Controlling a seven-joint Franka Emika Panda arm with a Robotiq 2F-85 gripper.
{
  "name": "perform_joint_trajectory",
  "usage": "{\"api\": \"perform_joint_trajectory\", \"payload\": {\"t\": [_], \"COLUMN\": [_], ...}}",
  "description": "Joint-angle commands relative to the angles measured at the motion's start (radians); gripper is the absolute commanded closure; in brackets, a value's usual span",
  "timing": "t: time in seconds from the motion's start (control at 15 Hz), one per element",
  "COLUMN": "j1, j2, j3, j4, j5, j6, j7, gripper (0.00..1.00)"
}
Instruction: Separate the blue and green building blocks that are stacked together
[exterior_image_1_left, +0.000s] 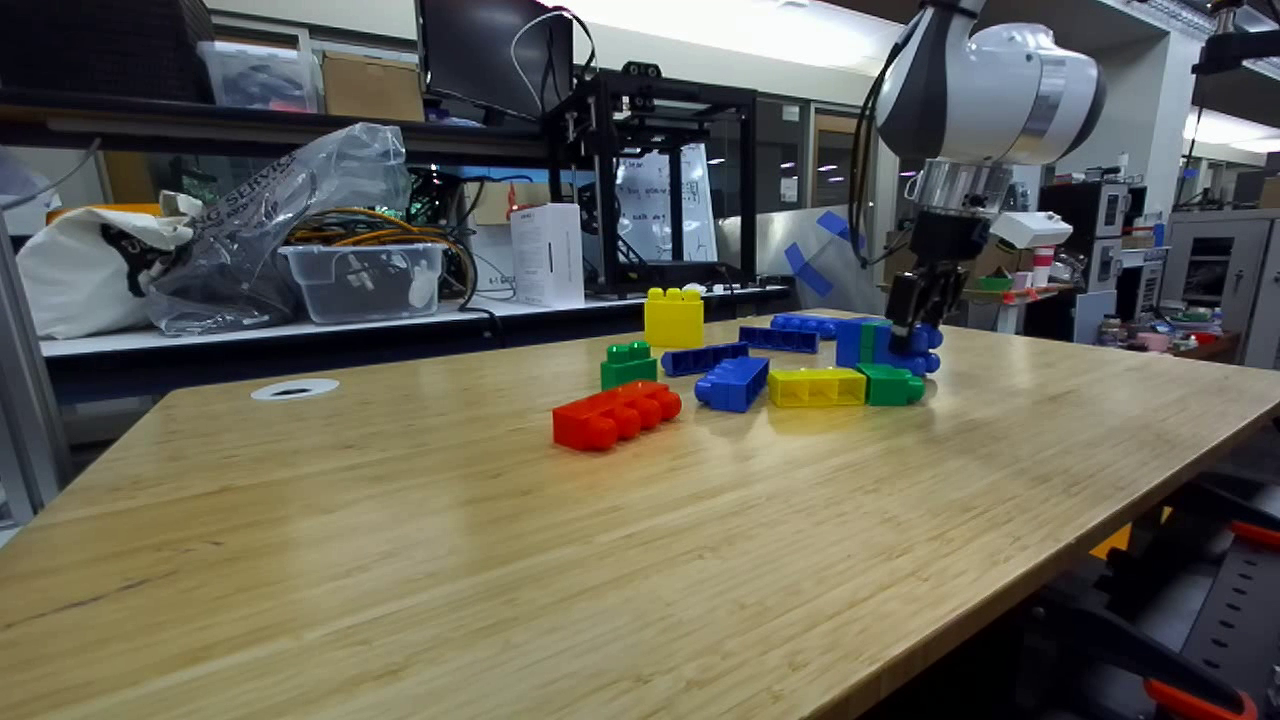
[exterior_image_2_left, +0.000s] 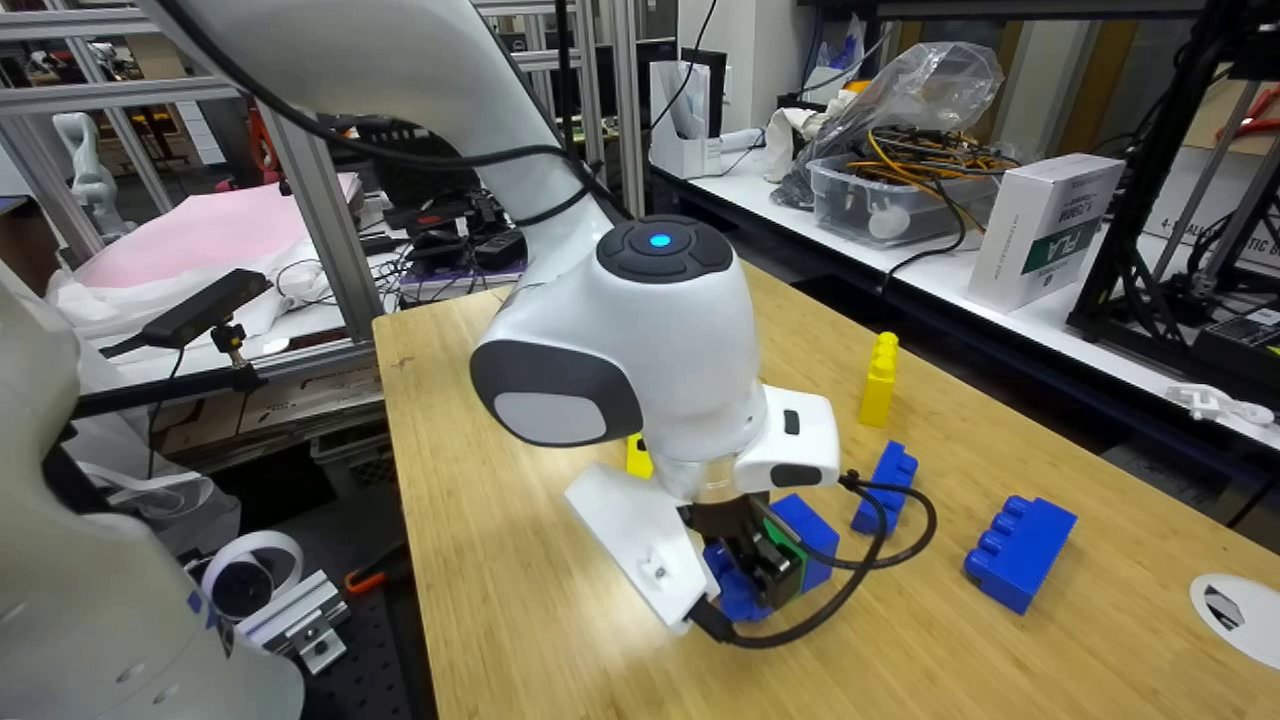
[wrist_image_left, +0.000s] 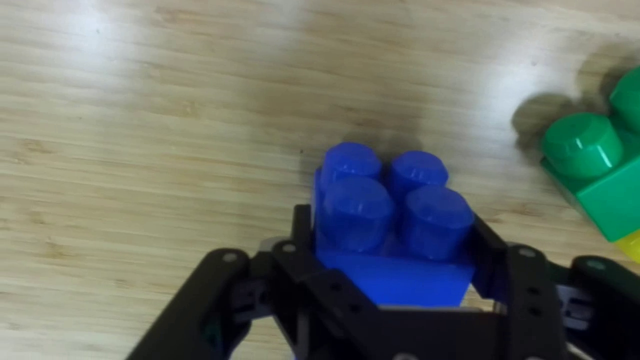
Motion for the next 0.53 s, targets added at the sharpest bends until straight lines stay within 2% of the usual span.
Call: {"api": "perform_joint_trajectory", "payload": {"t": [0.0, 0.13, 0.27, 0.33, 0.47], "j1": [-0.006, -0.021, -0.031, -0.071, -0.068], "j2": [-0.039, -0.088, -0.125, -0.137, -0.148], "j3": [-0.018, -0.018, -0.009, 0.024, 0.000], "j4": [0.018, 0.047, 0.085, 0.111, 0.164], "j5": [-0.041, -0.042, 0.008, 0.016, 0.033], "j6": [-0.083, -0.221, -0.376, -0.458, -0.623], "j7": [-0.006, -0.049, -0.111, -0.122, -0.157], "gripper": [0.55, 0.55, 0.55, 0.55, 0.55]}}
